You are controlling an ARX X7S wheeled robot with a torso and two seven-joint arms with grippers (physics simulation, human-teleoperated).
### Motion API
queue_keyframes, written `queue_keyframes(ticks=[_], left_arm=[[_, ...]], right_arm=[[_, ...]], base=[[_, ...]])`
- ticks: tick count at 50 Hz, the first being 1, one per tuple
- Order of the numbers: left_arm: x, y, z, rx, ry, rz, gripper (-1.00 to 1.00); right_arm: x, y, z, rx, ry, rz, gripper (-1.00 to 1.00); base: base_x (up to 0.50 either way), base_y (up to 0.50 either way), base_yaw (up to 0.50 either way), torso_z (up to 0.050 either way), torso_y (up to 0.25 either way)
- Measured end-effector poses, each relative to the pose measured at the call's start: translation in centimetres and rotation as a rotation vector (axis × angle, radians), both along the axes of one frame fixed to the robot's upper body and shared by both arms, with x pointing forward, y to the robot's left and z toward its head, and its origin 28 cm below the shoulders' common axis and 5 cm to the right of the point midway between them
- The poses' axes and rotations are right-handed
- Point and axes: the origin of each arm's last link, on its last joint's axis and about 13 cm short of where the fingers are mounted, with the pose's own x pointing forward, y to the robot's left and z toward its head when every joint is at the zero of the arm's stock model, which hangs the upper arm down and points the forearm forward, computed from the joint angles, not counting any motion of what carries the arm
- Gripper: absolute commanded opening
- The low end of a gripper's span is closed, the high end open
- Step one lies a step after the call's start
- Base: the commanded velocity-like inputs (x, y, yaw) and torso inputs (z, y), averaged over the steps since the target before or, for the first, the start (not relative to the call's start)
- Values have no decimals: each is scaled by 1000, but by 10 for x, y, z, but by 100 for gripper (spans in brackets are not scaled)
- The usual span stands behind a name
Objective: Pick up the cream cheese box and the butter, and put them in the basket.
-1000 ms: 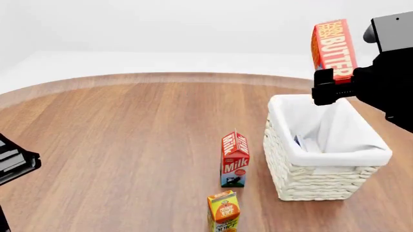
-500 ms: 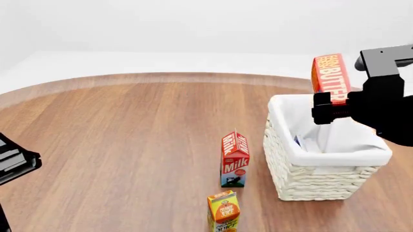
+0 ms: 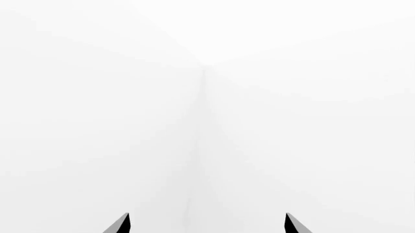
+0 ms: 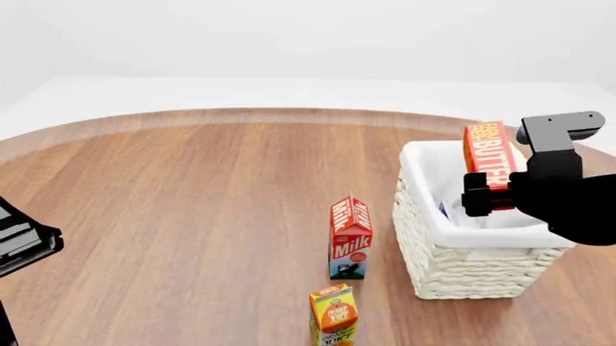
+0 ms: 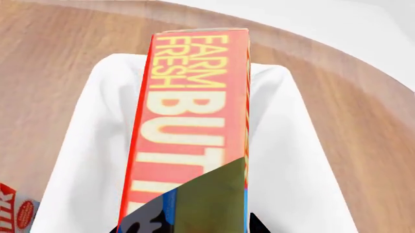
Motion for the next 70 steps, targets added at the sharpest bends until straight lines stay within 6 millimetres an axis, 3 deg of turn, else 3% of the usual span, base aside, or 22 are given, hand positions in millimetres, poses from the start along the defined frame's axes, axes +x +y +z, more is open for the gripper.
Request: queue_keyframes(ticks=[12,13,40,54,70], left_arm=[[0,0,-1,1,1,-2,100],[0,0,-1,1,2,-2,100],[1,-1,-1,3,3,-6,100],[0,-2,-2,4,3,-9,100],[-4,-5,6,36,-9,-24,100]], right_arm=[[1,-2,-8,-3,17,-9,-100],[2,-2,-9,-2,17,-12,100],[0,-6,9,-43,-70,-46,100],[-54,32,36,-22,-260,125,100],[-116,41,48,24,-529,93,100]], base=[[0,0,0,1,2],[0,0,0,0,0],[0,0,0,0,0],[0,0,0,0,0],[0,0,0,0,0]])
